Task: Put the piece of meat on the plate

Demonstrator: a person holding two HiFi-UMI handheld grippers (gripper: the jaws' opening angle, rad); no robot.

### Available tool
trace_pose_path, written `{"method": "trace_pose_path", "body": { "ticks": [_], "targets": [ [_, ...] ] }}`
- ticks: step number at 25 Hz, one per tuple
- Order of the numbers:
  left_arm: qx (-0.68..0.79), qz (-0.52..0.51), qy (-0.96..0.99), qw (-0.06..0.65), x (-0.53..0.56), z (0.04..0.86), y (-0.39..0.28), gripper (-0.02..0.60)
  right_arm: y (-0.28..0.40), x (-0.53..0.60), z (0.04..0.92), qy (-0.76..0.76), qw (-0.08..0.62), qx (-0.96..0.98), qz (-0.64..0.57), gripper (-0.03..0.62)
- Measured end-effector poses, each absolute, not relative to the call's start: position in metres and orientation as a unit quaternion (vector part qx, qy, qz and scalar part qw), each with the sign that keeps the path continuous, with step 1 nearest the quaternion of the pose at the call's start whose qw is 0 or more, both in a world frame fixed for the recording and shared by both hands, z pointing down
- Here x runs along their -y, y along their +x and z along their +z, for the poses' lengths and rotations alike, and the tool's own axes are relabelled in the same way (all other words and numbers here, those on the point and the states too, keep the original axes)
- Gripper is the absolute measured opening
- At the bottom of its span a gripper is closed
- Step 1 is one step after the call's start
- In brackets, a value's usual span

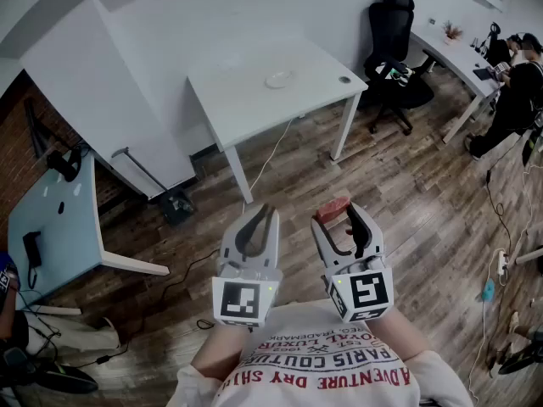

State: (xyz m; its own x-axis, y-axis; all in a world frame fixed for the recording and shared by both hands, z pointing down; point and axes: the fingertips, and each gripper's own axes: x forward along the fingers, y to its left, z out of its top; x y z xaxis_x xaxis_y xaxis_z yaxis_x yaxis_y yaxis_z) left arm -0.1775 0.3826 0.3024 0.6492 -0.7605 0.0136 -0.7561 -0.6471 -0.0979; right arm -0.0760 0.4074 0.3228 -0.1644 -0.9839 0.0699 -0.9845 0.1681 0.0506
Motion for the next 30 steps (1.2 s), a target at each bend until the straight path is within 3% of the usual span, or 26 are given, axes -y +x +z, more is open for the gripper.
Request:
{"method": "trace_pose_path", "body": {
  "ticks": [19, 30],
  "targets": [
    [-0.419, -0.045, -0.907, 0.020, -0.369, 0.334, -0.178, 0.035, -0.071, -0.392, 0.353, 0.640, 0.051, 0.767, 0.029, 0.279],
    [-0.451, -0.073, -0.889, 0.027, -0.305, 0.354, -0.145, 0.036, -0.024, -0.320, 0.366, 0.604, 0.050, 0.794, 0.044, 0.279]
  ]
}}
